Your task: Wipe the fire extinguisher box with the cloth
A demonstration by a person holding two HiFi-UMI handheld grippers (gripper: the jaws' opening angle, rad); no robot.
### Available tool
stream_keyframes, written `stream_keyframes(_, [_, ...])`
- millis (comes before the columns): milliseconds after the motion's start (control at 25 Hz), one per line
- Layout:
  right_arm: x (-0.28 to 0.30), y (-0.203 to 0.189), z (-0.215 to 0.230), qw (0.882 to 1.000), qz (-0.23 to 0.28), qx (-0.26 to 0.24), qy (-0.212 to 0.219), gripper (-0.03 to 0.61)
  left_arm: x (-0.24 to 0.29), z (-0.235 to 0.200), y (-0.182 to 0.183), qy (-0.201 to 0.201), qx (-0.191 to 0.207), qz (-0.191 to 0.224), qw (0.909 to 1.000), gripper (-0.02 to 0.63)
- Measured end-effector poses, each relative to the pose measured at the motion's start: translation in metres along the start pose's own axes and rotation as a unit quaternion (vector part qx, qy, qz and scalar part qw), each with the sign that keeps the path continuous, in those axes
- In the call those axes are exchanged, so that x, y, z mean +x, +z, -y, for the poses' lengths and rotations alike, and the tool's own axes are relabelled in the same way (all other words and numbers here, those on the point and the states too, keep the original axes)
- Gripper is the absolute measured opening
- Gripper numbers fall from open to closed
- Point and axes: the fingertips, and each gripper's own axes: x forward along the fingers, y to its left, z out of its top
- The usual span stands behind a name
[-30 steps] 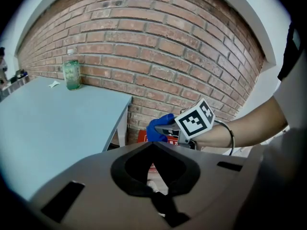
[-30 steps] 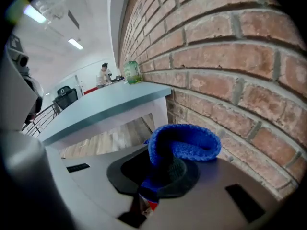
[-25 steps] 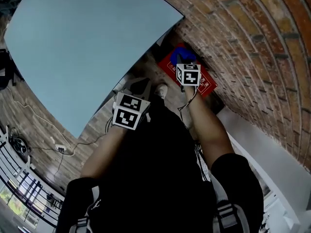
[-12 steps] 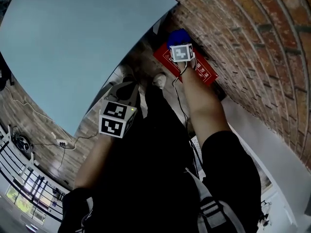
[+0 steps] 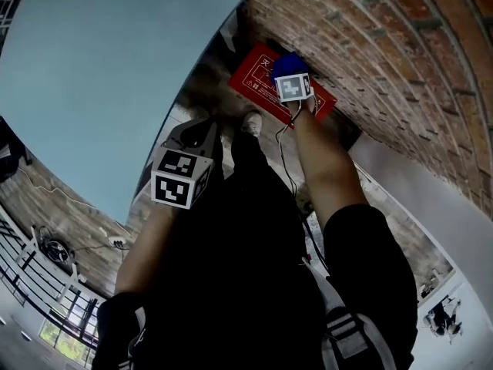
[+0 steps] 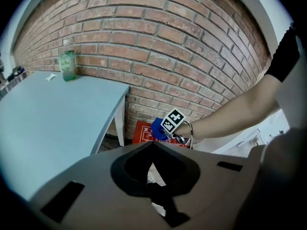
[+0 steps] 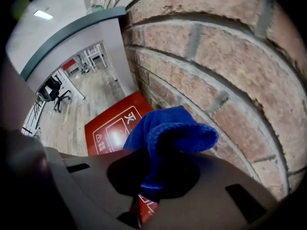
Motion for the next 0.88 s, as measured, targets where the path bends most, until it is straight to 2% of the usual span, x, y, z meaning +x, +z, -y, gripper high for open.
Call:
stream_keyframes(240, [-0.017, -0.056, 0.05, 0.998, -0.013, 0.055, -0.017, 0.043, 0.018, 0.029, 0.009, -0.028, 0.032, -0.014, 0.999, -0.006])
stream_keyframes(320, [-0.026, -0.079, 0.071, 0.996, -0.025, 0.069, -0.04, 0.043, 0.021, 0.038, 0.013, -0.035, 0.042, -0.015, 0.9984, -0.006])
stream_keyframes(400, [-0.035, -0.101, 0.088, 0.995, -0.037, 0.073, -0.058, 0.043, 0.023, 0.045, 0.016, -0.04, 0.051, -0.016, 0.9978, -0.006])
stream_keyframes(600, [-0.045, -0.14, 0.119, 0.994, -0.04, 0.087, -0.06, 0.043, 0.026, 0.062, 0.015, -0.048, 0.067, -0.024, 0.9963, -0.006])
stream_keyframes(720, [-0.049, -0.155, 0.132, 0.988, -0.036, 0.131, -0.07, 0.043, 0.03, 0.065, 0.014, -0.051, 0.066, -0.028, 0.9961, -0.006])
stream_keyframes(880, [-0.052, -0.17, 0.127, 0.976, -0.02, 0.205, -0.075, 0.043, 0.037, 0.069, 0.022, -0.054, 0.061, -0.025, 0.9964, -0.006])
